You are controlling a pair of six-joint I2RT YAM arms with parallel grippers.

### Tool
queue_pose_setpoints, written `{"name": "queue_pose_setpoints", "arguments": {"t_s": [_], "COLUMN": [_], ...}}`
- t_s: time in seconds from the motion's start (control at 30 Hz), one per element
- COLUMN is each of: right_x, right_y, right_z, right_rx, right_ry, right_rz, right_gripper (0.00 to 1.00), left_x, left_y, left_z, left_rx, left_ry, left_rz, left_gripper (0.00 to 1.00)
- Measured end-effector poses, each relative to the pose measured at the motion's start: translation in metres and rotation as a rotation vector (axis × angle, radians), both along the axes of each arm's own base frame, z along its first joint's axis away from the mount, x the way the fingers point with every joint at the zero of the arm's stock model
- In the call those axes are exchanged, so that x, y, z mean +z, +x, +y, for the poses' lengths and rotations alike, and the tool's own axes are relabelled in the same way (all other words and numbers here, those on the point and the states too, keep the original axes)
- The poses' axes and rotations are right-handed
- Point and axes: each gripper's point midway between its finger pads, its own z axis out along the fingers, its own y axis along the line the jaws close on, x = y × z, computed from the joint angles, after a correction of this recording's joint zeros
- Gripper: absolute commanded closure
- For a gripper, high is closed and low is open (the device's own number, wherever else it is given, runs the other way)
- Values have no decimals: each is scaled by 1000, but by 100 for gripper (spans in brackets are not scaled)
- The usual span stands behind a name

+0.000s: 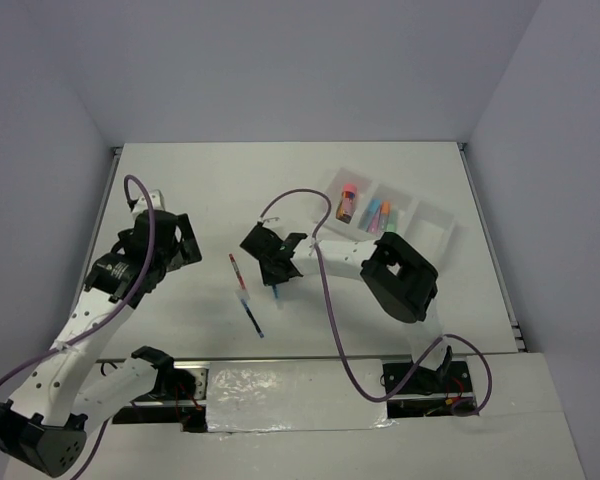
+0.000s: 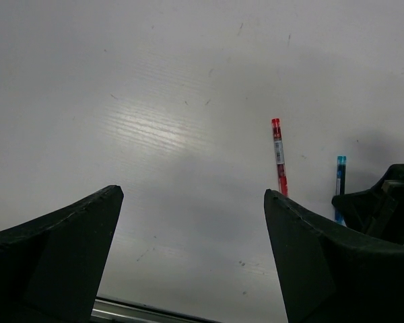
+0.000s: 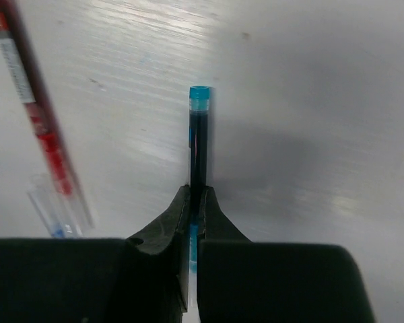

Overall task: Sort the stationery into containers
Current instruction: Pick up the pen from the center of the board, then place the pen in the storage box.

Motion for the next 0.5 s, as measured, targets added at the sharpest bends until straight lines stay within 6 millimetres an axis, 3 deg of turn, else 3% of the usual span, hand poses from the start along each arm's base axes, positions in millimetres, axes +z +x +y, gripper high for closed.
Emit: {"name": "queue_pose_setpoints", "arguments": {"t_s": [0.07, 0.17, 0.27, 0.37, 0.43, 0.5], "right_x": [3, 19, 70, 147, 179, 191], "right_y": [-1, 14, 54, 99, 107, 109], "right_z": [-11, -57, -136, -238, -294, -336], "right_rx": [-5, -68, -225, -447, -551, -617], "right_ry": [1, 0, 42, 88, 68, 26], "right_rz": [4, -6, -92, -288, -377, -408], "right_gripper": [100, 100, 100, 100, 100, 100], "left_x": [2, 5, 2, -17, -38, -56], "left_y": [0, 0, 4, 11, 17, 27], "left_z": [-1, -7, -18, -33, -40, -48], "left_rx": [-7, -25, -44, -49, -44, -35], "left_ry": [-7, -37, -100, -178, -198, -211], "left_rz": [-10, -24, -42, -38, 12, 57], "left_gripper": [1, 1, 1, 1, 1, 1]}}
